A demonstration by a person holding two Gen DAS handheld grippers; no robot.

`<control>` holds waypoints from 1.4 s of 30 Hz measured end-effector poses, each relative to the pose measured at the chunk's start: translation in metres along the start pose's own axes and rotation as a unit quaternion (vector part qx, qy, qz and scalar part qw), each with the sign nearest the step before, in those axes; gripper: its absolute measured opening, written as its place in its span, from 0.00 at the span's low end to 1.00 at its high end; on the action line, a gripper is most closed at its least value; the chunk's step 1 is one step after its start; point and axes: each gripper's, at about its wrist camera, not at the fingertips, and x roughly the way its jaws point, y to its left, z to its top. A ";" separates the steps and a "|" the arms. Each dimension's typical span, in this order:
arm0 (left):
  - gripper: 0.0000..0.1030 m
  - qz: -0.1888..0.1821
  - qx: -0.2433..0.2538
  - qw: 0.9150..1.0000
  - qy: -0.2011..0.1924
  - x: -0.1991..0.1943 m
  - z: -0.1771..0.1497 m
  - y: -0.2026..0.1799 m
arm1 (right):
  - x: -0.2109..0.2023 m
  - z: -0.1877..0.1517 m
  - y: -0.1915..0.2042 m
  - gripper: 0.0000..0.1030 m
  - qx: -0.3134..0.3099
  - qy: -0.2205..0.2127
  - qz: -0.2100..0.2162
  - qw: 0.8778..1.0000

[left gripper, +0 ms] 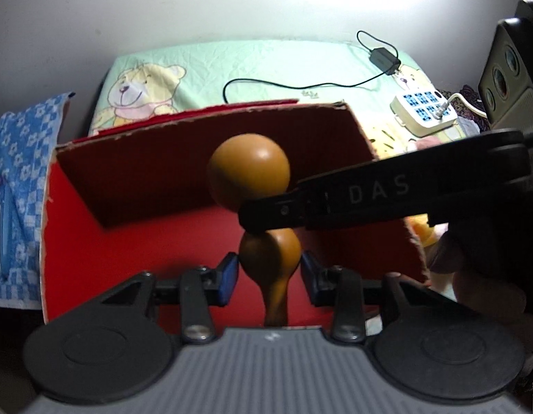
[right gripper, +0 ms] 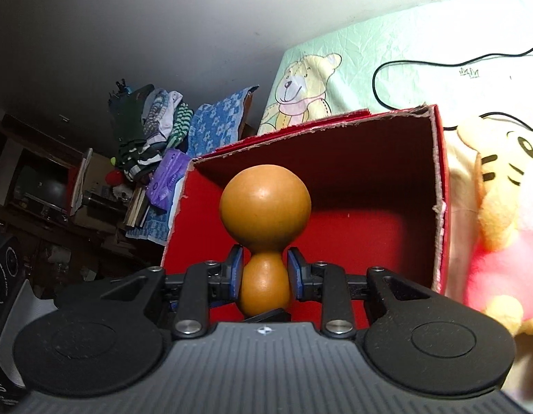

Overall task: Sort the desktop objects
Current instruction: 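Carry the gourd toy with the left gripper into the red box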

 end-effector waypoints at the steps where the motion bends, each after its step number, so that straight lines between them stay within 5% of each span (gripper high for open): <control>1: 0.37 0.000 -0.001 1.000 0.007 0.006 0.001 0.007 | 0.010 0.003 -0.002 0.28 0.006 0.010 -0.002 1.000; 13: 0.38 0.002 -0.005 0.997 0.081 0.066 0.007 0.057 | 0.087 0.019 -0.012 0.27 0.050 0.080 -0.049 0.994; 21: 0.37 -0.012 0.006 0.997 0.071 0.052 -0.004 0.067 | 0.108 0.025 -0.003 0.26 0.045 0.104 -0.088 0.990; 30: 0.37 -0.013 -0.004 0.997 0.073 0.052 -0.013 0.082 | 0.121 0.021 0.011 0.24 0.010 0.118 -0.072 0.990; 34: 0.24 -0.014 -0.002 0.997 0.073 0.052 -0.019 0.086 | 0.131 0.022 0.019 0.24 -0.024 0.136 -0.045 0.989; 42: 0.31 0.005 -0.007 0.997 0.078 0.056 -0.020 0.079 | 0.120 0.022 0.014 0.28 -0.026 0.136 -0.035 0.990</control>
